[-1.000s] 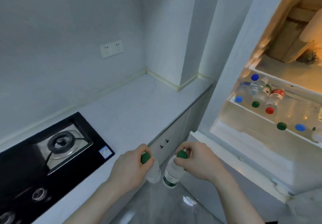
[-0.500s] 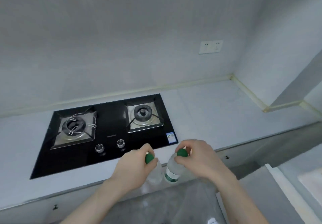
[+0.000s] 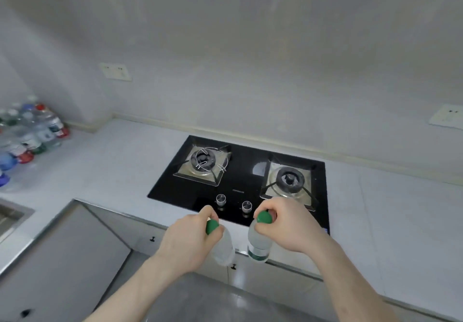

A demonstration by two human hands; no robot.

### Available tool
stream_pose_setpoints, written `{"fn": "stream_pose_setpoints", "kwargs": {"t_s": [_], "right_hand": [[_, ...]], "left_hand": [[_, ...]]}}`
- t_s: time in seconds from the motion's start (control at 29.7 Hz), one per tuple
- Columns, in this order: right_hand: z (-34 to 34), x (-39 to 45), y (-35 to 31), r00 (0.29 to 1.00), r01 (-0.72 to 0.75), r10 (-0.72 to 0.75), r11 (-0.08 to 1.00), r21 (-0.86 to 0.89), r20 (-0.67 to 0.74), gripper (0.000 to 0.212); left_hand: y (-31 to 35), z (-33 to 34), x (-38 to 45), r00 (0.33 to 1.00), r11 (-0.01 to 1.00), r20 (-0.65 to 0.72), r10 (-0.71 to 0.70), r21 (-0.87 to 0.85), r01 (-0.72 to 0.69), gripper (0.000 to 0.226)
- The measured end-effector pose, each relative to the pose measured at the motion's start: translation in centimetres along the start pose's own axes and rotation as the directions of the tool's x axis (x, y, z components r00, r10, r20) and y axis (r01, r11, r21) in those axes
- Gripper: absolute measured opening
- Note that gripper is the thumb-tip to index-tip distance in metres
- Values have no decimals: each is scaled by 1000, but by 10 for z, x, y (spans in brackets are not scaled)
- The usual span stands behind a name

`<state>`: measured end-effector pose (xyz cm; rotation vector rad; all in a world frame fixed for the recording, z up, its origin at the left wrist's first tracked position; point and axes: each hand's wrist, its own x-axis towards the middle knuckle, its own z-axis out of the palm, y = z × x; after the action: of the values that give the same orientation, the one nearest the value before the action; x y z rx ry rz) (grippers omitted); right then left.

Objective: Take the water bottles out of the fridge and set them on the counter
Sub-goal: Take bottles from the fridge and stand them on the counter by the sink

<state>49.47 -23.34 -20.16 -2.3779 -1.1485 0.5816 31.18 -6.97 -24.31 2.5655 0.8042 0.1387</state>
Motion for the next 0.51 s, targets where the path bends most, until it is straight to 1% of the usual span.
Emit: {"fn": "stream_pose_setpoints", "kwargs": {"t_s": [0.1, 0.24, 0.51], "right_hand": [[11, 24, -37, 995, 95, -93, 995, -35, 42, 10], [31, 48, -83, 984, 164, -159, 984, -64, 76, 11], [78, 89, -181, 953, 280, -266, 956, -89, 142, 14]], "left_hand": [[-29, -21, -12, 995, 996, -53, -83, -14, 83, 22], [-71, -44, -23, 984, 988, -93, -155, 2, 156, 23], [-165, -95, -42, 968, 977, -140, -210, -3, 211, 22]]}}
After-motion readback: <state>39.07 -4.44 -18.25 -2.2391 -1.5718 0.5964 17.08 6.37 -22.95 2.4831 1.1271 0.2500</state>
